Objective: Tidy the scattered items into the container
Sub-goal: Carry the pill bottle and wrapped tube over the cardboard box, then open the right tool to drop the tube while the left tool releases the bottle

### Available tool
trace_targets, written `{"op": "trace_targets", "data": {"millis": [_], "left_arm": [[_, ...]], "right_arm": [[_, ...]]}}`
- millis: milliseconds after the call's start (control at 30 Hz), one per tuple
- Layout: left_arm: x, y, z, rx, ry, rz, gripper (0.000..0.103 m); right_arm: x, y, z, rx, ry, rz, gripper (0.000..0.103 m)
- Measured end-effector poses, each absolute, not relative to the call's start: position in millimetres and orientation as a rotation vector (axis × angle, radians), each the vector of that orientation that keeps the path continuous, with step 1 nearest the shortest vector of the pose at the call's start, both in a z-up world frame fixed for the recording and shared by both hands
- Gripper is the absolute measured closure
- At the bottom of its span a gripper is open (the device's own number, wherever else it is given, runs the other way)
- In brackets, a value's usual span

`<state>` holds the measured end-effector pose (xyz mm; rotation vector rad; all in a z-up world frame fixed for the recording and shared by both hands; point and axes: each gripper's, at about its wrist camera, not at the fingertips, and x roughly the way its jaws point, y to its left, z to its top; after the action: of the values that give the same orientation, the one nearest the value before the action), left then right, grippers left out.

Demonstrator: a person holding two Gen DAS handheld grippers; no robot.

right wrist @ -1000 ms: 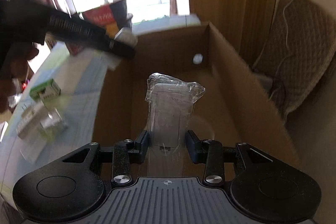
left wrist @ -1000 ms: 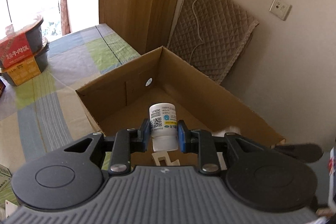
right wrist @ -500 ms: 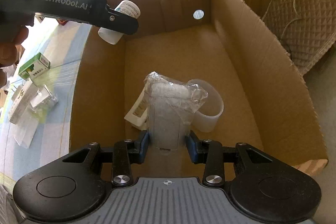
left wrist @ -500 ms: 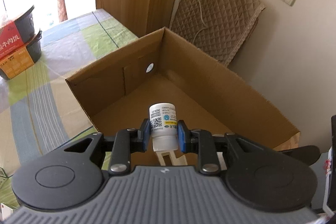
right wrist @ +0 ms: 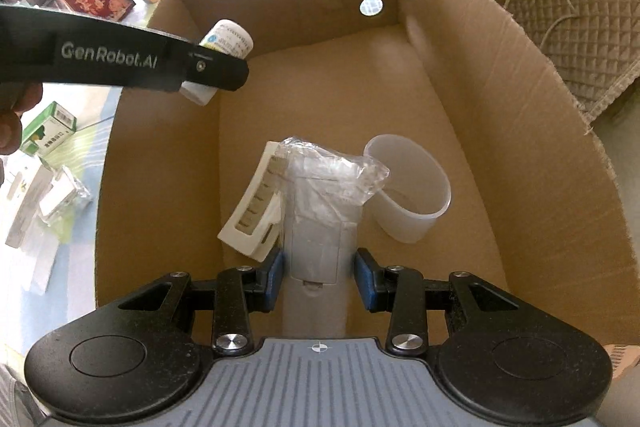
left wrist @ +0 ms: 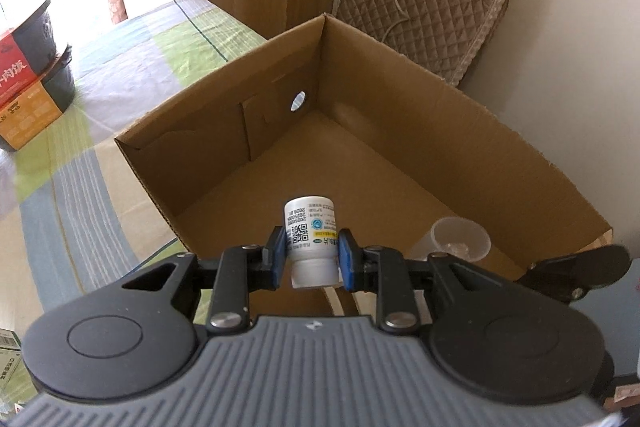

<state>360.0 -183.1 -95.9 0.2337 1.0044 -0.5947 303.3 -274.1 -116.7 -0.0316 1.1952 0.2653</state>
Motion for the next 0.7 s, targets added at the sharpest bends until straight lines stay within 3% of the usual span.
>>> {"op": "trace_targets", "data": {"millis": [467, 500, 567, 667, 700], "left_arm": [[359, -202, -109, 0.401, 1.054, -0.578, 0.078], [358, -202, -109, 0.409, 1.05, -0.574, 0.071], [357, -203, -108, 0.425, 1.043, -0.568, 0.062], [354, -205, -106, 0.447, 1.029, -0.562, 0.043], [354, -206, -105, 0.454, 1.022, -0.554, 0.032]], "right_arm": [[302, -289, -112, 0.017, 1.192, 0.226, 0.06], [301, -289, -109, 0.022, 1.19, 0.226, 0.039], [294, -291, -103, 0.029, 1.145, 0.211, 0.011], [288, -294, -97, 0.036, 1.13, 0.217, 0.011], [286, -295, -97, 0.044, 1.133, 0.216, 0.011]]}}
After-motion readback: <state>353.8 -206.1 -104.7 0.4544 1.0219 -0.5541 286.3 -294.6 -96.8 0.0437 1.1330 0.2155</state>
